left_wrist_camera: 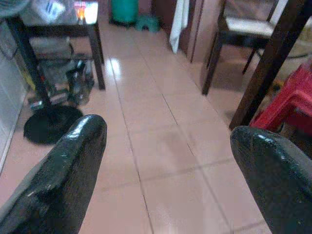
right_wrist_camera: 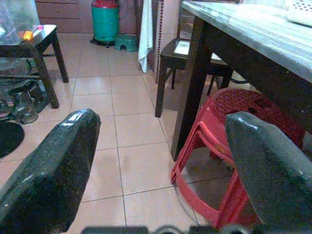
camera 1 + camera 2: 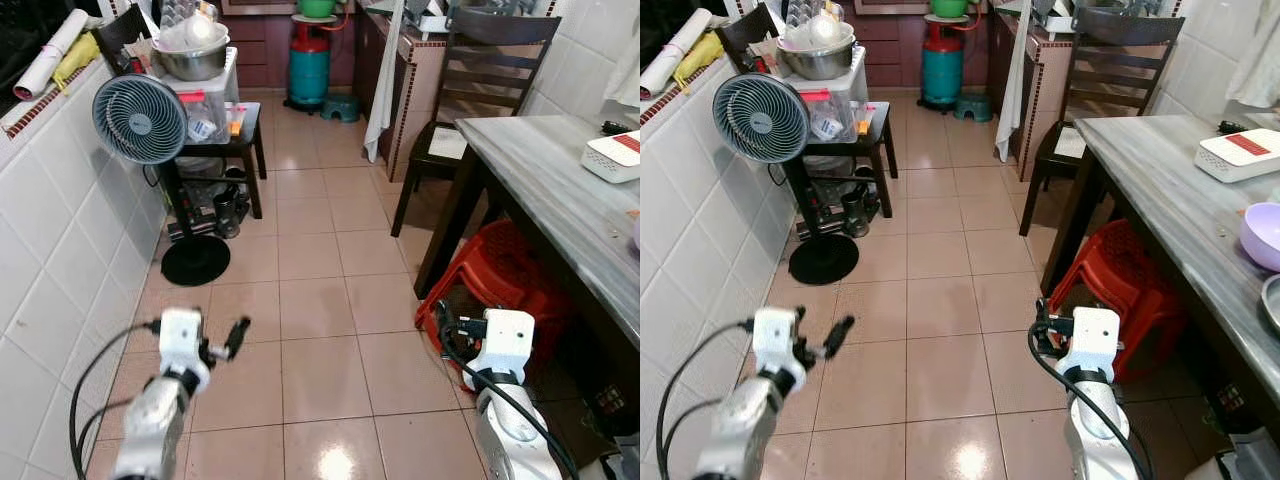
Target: Setting the table
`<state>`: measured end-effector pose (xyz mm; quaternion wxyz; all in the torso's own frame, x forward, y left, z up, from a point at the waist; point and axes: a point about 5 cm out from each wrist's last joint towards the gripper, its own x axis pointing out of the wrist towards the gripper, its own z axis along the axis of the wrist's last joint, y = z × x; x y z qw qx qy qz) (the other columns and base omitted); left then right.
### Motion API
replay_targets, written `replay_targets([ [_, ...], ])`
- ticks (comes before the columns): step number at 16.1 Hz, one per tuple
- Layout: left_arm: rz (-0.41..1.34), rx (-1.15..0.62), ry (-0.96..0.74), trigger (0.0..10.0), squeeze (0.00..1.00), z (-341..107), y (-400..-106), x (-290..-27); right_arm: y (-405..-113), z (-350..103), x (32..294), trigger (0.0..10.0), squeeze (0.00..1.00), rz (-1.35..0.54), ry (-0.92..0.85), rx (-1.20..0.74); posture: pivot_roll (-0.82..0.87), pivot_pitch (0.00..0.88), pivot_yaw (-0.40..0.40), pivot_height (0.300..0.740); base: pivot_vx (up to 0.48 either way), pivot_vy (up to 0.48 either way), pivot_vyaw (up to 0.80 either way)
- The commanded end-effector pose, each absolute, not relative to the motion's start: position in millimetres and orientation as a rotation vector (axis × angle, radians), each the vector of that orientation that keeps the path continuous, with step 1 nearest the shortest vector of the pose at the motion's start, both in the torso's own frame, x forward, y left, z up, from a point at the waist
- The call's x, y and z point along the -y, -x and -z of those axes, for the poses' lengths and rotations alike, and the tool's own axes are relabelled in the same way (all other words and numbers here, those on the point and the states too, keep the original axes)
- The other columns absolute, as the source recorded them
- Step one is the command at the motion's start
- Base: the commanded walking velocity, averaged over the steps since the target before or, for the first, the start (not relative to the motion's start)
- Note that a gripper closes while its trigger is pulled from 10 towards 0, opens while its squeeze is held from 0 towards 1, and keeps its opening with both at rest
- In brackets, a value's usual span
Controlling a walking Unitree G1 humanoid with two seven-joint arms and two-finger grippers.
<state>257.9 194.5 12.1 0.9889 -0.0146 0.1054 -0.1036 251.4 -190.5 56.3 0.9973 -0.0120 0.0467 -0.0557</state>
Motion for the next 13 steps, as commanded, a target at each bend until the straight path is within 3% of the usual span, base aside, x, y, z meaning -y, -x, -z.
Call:
replay_targets([
  [1,0.202,-0.243,0.009,10.0,0.00,-5,-252,-199,-250,-58,192,10.0,0.00,0.114,0.026,-0.091,-0.03,0.000,0.016,0.740,0.000,0.000,0.00],
  [13,0.177,-0.333,0.015,10.0,0.00,14,-245,-205,-249,-53,195,10.0,0.00,0.126,0.022,-0.130,-0.03,0.000,0.012,0.740,0.000,0.000,0.00],
])
